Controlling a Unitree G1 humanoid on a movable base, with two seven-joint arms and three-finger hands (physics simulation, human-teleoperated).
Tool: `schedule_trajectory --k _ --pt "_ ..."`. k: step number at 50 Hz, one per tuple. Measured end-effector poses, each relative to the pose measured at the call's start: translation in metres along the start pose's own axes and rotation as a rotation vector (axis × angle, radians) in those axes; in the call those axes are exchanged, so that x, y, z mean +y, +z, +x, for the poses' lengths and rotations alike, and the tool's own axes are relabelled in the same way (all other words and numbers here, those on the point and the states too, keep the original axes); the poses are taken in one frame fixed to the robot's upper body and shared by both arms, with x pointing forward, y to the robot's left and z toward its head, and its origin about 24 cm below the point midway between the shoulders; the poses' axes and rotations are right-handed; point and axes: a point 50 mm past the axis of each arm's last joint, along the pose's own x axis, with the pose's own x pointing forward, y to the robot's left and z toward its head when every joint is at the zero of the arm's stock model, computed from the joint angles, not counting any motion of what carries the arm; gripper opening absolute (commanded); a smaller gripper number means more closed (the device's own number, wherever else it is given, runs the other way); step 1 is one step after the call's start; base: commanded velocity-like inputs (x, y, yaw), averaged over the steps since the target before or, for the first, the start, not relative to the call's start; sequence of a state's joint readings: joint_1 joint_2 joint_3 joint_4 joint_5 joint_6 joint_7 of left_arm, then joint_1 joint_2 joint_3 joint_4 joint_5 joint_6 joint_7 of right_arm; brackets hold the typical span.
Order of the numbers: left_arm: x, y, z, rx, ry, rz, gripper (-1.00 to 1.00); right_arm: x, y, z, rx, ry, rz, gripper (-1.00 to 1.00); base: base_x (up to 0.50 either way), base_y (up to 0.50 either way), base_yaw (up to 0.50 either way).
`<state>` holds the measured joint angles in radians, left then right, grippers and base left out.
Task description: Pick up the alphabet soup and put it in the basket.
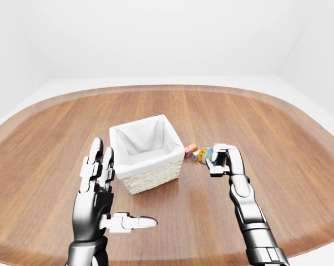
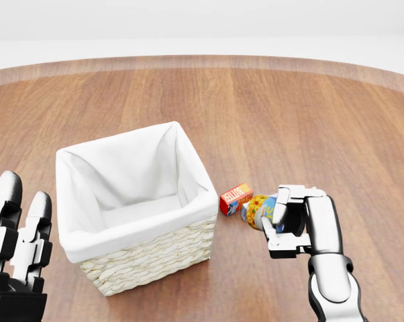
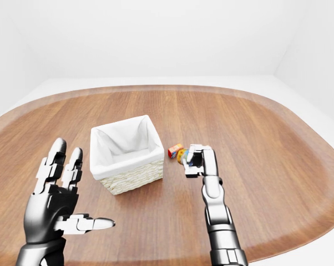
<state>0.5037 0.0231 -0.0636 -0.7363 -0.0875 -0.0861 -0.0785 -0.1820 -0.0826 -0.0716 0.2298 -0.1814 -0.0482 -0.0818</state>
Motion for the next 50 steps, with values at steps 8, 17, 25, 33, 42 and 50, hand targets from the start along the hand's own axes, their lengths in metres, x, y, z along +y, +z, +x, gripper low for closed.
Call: schedule_trajectory --k 8,17,25,33,42,50 --pt "0.001 0.001 0.0 -0.002 0.001 -0.002 1.0 -0.005 0.017 0.0 -0.048 -0.011 -0.024 -1.0 0.0 0.0 0.0" --pt "0.002 0.002 -0.001 -0.004 0.001 -0.005 1.0 -0.01 0.031 0.001 -0.078 -0.024 -0.038 -1.0 0.0 0.0 0.0" --pt "0.002 0.004 -0.003 -0.008 0.002 -0.007 1.0 -0.011 0.045 0.002 -0.113 -0.03 -0.044 -1.0 0.0 0.0 0.0" --pt "0.002 0.005 -0.004 -0.01 0.001 -0.008 1.0 -0.011 0.07 0.005 -0.21 -0.035 -0.044 -1.0 0.0 0.0 0.0" --pt "0.003 0.007 -0.006 -0.012 0.001 -0.01 1.0 -0.009 0.097 0.005 -0.32 -0.033 -0.046 -1.0 0.0 0.0 0.0" --pt "0.003 0.01 -0.008 -0.013 0.001 -0.012 1.0 -0.005 0.115 0.003 -0.392 -0.027 -0.051 -1.0 0.0 0.0 0.0"
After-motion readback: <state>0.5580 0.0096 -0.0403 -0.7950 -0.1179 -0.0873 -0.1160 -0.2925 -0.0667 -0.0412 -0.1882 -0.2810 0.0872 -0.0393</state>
